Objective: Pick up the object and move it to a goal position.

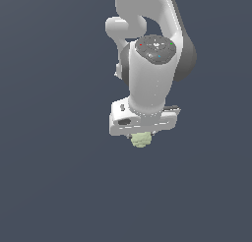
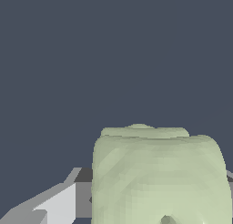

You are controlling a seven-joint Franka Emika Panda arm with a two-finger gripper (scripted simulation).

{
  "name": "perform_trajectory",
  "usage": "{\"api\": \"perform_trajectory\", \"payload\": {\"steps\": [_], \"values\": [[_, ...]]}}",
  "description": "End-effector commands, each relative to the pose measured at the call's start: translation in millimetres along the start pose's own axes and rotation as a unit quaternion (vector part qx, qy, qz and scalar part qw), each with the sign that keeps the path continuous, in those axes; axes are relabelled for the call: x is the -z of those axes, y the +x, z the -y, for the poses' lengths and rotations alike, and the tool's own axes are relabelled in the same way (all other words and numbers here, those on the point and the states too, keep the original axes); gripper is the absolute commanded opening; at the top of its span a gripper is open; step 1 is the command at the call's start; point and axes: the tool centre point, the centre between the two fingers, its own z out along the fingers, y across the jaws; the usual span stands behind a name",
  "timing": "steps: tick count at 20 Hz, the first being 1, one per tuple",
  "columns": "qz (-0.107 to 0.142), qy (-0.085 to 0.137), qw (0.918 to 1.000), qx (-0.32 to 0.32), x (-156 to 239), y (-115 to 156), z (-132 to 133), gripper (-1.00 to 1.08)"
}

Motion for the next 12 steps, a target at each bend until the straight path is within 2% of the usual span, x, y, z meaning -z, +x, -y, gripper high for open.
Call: {"api": "perform_trajectory", "payload": {"steps": [1,12], "values": [[0.001,0.0,1.0,0.0,16,9,10,-1.0],[0.001,0.0,1.0,0.0,68,42,41,-1.0]]}}
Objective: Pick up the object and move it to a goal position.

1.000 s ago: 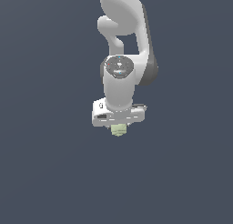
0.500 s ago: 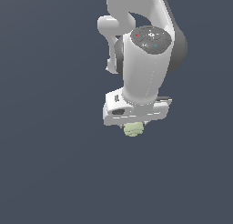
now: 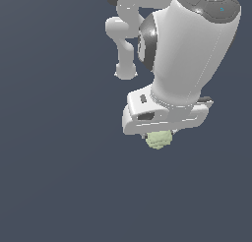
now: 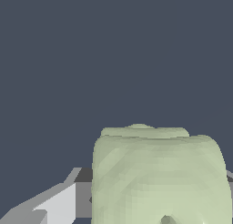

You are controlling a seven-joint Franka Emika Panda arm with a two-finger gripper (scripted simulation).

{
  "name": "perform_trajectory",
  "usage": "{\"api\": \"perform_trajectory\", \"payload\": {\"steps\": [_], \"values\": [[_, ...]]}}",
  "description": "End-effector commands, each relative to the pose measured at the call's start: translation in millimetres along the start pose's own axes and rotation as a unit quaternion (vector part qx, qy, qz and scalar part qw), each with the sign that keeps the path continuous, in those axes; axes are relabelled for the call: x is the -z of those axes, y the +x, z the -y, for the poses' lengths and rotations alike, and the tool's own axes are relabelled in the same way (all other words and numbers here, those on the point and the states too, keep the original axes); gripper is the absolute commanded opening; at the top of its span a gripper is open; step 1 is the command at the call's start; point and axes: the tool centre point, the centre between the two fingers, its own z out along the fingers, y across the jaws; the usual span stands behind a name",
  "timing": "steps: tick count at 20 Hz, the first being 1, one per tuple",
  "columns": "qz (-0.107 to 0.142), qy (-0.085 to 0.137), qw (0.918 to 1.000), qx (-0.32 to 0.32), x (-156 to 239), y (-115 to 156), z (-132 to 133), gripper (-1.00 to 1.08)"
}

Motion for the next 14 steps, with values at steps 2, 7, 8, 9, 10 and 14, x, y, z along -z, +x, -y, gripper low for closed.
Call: {"api": "perform_trajectory", "payload": {"steps": [2,7,8,9,10,14], "values": [[0.001,0.0,1.0,0.0,13,9,7,-1.0],[0.001,0.0,1.0,0.0,25,17,14,-1.0],[0.001,0.0,1.0,0.0,26,18,15,-1.0],[0.001,0.0,1.0,0.0,28,19,16,-1.0],[0.001,0.0,1.0,0.0,29,20,17,-1.0],[0.001,0.0,1.0,0.0,33,23,19,-1.0]]}}
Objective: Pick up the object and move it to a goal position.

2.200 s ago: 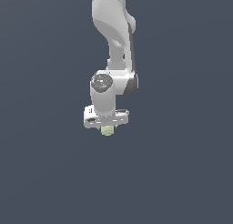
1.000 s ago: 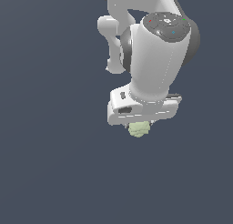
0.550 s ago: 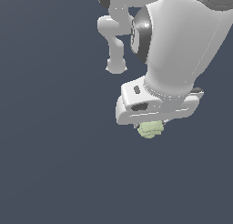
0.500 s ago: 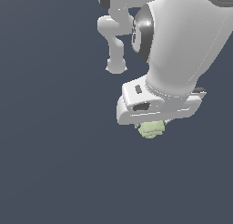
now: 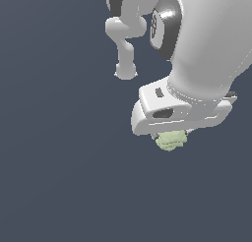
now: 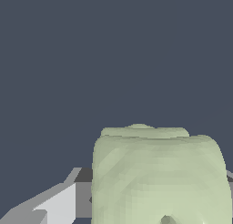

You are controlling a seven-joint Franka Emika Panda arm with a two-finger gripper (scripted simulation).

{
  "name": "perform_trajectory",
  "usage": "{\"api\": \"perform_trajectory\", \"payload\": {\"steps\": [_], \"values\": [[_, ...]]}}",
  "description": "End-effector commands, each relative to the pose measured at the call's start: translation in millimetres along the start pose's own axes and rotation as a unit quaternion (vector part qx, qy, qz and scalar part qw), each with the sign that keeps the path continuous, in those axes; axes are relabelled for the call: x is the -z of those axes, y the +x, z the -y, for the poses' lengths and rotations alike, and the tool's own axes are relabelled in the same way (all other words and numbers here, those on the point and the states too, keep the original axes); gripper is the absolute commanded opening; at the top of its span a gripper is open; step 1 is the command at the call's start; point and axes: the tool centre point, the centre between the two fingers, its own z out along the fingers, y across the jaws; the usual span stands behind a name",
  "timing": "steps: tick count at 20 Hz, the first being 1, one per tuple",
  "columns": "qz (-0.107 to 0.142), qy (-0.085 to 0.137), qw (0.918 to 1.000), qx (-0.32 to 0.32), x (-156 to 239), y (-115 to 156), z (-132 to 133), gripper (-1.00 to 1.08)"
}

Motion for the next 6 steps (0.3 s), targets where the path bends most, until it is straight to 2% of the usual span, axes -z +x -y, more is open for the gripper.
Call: {"api": "perform_trajectory", "payload": {"steps": [1,6], "values": [[0.0,0.0,1.0,0.0,2.2,1.6,1.5,-1.0],[0.0,0.0,1.0,0.0,3.5,2.6,2.2,-1.0]]}}
